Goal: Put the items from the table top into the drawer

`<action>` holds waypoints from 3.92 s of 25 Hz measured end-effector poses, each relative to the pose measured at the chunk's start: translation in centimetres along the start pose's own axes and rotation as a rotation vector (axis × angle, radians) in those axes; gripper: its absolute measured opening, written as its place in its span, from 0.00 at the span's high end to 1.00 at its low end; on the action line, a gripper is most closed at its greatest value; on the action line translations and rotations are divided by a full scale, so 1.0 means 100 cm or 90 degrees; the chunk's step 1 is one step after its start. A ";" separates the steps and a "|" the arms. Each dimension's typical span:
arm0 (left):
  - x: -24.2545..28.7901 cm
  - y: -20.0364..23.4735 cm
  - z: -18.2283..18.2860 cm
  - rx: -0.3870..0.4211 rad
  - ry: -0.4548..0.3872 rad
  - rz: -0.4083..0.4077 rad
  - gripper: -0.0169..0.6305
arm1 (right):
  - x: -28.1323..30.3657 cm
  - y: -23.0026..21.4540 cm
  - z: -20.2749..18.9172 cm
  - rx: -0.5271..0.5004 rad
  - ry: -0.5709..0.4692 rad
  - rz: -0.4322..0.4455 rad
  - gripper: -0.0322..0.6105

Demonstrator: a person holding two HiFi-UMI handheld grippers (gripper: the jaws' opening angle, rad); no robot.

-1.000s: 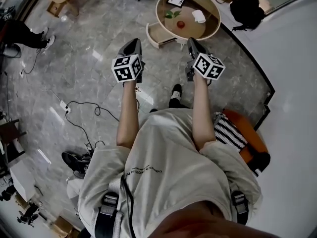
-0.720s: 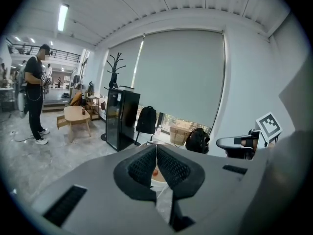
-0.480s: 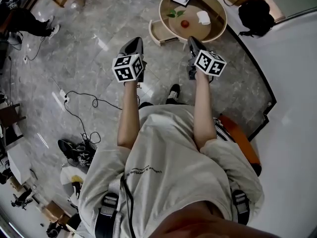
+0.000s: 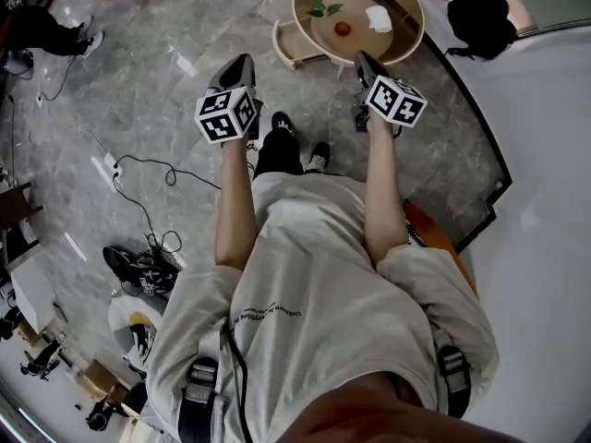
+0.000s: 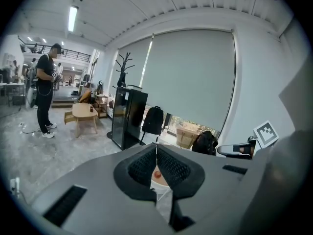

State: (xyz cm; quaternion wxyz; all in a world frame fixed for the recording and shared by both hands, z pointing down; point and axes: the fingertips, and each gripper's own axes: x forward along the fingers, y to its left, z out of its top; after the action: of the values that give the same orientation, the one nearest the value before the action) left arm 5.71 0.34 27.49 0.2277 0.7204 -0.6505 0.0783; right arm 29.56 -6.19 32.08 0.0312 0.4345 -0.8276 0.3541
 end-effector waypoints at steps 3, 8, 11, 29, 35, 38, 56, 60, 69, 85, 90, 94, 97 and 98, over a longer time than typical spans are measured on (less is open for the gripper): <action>0.016 0.010 0.000 -0.006 0.010 -0.006 0.94 | 0.011 -0.001 -0.006 -0.013 0.020 -0.012 0.90; 0.065 0.030 0.025 -0.030 -0.001 -0.034 0.94 | 0.041 -0.007 0.023 -0.029 0.008 -0.034 0.90; 0.101 0.034 0.051 -0.021 -0.007 -0.055 0.94 | 0.060 -0.017 0.061 -0.006 -0.031 -0.044 0.90; 0.235 0.210 0.158 -0.086 -0.032 -0.056 0.94 | 0.260 0.008 0.140 0.086 -0.085 -0.061 0.90; 0.265 0.227 0.141 -0.106 0.005 -0.086 0.94 | 0.280 0.003 0.106 0.064 -0.026 -0.108 0.90; 0.282 0.225 0.133 -0.102 0.023 -0.115 0.94 | 0.288 -0.010 0.090 0.030 0.020 -0.153 0.90; 0.410 0.203 -0.070 -0.064 0.223 -0.128 0.94 | 0.404 -0.159 -0.077 0.009 0.212 -0.230 0.90; 0.436 0.218 -0.142 -0.090 0.268 -0.121 0.94 | 0.441 -0.209 -0.125 -0.036 0.241 -0.273 0.90; 0.490 0.253 -0.225 -0.074 0.280 -0.117 0.94 | 0.505 -0.300 -0.211 -0.106 0.312 -0.317 0.90; 0.503 0.237 -0.260 -0.030 0.302 -0.155 0.94 | 0.548 -0.358 -0.223 -0.117 0.339 -0.334 0.74; 0.510 0.224 -0.256 -0.026 0.295 -0.171 0.94 | 0.544 -0.358 -0.223 -0.132 0.334 -0.319 0.84; 0.516 0.216 -0.255 -0.022 0.286 -0.186 0.94 | 0.542 -0.344 -0.227 -0.143 0.332 -0.295 0.85; 0.517 0.212 -0.256 -0.024 0.284 -0.187 0.94 | 0.545 -0.325 -0.223 -0.161 0.331 -0.271 0.85; 0.516 0.211 -0.257 -0.026 0.285 -0.187 0.94 | 0.546 -0.318 -0.222 -0.172 0.332 -0.261 0.85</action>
State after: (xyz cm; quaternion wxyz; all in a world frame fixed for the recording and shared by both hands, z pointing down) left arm -2.77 -36.20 76.07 0.3889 0.7673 -0.4739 0.1886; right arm 13.57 -42.50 86.10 0.3689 0.4785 -0.7270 0.3264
